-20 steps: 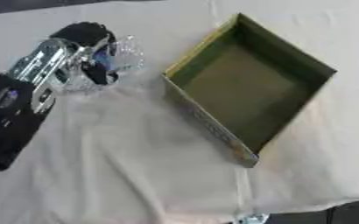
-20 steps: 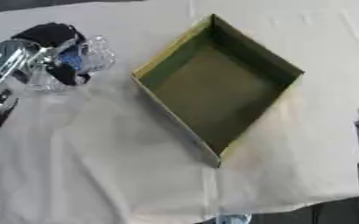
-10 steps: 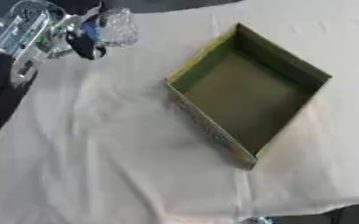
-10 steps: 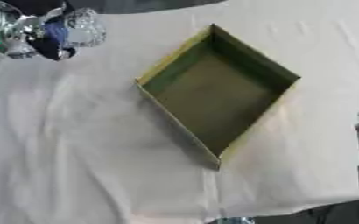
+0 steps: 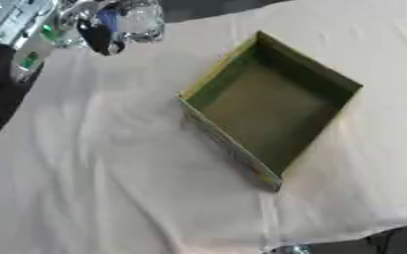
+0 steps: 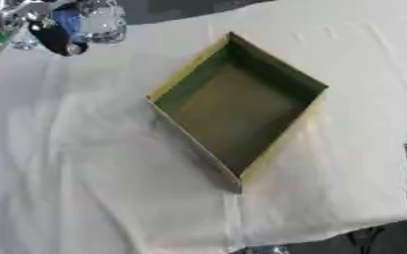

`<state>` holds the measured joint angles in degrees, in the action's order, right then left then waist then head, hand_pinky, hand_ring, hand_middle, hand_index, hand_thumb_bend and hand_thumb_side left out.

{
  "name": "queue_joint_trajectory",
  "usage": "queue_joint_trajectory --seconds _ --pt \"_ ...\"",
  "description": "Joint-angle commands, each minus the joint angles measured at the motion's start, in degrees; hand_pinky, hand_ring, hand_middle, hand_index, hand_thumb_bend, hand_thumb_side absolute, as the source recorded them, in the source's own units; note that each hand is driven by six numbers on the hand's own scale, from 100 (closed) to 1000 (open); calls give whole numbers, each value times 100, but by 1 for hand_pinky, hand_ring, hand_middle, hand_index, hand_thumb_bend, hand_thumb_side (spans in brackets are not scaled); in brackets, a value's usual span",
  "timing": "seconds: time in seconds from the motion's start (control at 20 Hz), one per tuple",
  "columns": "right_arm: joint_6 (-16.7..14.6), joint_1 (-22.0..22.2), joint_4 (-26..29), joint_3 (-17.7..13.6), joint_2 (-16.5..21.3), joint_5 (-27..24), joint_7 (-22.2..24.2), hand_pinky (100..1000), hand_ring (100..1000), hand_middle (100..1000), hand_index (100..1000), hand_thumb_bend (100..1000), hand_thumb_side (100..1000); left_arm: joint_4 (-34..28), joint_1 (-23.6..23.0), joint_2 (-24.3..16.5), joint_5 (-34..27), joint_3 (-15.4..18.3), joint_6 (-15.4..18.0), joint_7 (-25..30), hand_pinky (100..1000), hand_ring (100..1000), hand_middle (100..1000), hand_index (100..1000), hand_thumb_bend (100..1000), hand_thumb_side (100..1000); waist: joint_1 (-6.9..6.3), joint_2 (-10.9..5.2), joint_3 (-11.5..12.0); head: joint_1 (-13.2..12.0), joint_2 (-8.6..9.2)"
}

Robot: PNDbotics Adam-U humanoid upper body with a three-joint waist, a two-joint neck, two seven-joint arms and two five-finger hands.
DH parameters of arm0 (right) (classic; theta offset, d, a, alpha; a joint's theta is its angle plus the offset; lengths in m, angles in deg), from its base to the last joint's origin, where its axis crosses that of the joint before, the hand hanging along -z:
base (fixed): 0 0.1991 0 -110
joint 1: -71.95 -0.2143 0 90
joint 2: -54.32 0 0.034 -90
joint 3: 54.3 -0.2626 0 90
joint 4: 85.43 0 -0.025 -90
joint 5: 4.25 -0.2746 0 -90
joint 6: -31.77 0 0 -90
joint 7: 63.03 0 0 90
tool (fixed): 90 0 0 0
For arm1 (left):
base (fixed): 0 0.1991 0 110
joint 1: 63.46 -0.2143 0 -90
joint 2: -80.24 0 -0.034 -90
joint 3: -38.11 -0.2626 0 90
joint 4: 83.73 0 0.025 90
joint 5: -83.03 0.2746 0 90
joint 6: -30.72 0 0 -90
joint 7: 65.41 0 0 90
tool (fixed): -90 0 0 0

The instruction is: Pick up objects on the table and place them in the box.

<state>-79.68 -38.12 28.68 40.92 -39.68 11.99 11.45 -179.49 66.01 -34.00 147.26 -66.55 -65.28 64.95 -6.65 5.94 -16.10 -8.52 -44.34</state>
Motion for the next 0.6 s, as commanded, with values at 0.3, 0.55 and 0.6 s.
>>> queue_joint_trajectory --seconds 0.3,0.55,0.6 --pt "37 -64 48 -131 154 78 -103 676 752 750 844 100 1000 -15 482 309 90 -129 175 44 100 105 175 288 192 100 -38 -156 -271 15 22" --pt "47 -89 48 -176 172 111 -153 676 752 751 843 100 1000 108 634 607 99 -224 220 44 100 103 174 288 187 100 -78 -174 -448 -8 22" --pt "47 -97 48 -184 175 115 -166 676 753 751 843 100 1000 151 664 681 102 -243 224 43 100 103 173 288 186 100 -86 -177 -483 -13 22"
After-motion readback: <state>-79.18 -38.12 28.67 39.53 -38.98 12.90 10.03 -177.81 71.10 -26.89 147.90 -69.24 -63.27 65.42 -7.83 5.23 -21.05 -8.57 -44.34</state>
